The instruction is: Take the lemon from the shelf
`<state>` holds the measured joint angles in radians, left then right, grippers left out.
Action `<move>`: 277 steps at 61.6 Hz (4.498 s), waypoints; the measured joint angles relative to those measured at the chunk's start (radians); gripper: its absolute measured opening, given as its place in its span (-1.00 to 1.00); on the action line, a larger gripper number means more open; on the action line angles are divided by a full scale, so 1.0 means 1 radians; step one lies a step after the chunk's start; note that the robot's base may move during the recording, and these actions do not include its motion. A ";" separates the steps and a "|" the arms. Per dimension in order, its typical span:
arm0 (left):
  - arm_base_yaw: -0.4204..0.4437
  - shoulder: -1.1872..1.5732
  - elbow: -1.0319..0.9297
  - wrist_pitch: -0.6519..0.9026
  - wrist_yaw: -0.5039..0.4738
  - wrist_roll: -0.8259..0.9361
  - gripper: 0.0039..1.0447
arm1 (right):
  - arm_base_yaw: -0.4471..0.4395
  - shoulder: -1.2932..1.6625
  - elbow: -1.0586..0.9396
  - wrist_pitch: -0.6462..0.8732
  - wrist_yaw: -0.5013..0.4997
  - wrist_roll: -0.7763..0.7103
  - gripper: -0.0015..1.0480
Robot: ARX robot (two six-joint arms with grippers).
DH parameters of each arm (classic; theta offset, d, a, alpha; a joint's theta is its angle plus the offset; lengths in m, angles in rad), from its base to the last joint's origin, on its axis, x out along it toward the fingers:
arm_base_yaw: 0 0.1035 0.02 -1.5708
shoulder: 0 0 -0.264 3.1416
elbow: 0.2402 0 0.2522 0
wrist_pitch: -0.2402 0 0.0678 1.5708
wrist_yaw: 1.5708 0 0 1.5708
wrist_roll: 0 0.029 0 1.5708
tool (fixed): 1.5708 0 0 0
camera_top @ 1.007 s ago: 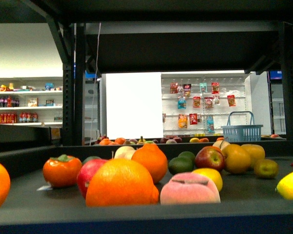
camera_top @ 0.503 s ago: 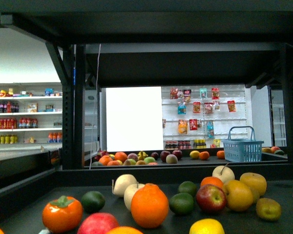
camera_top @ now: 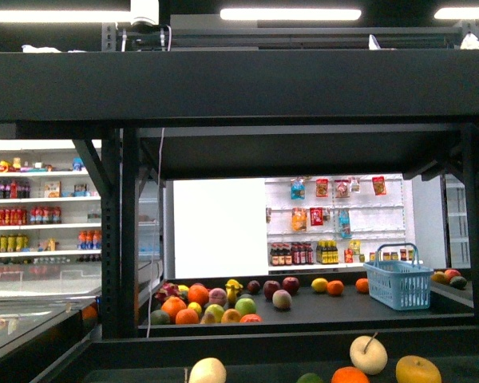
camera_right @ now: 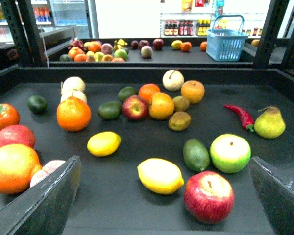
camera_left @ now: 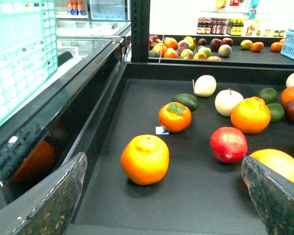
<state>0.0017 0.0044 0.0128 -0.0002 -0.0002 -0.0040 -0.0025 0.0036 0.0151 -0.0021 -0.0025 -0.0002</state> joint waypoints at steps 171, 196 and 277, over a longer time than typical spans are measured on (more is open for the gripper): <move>0.627 1.933 1.487 0.142 0.381 -1.250 0.43 | 0.000 0.000 0.000 0.000 0.000 0.000 0.95; 0.618 1.897 1.463 0.063 0.361 -1.189 -0.73 | 0.000 0.000 0.000 0.000 0.000 0.000 0.95; -0.352 1.798 1.341 -0.045 0.472 -0.672 -0.75 | 0.000 0.000 0.000 0.000 0.000 0.000 0.95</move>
<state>-0.3508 1.8019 1.3540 -0.0448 0.4721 -0.6758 -0.0025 0.0032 0.0151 -0.0017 -0.0029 0.0002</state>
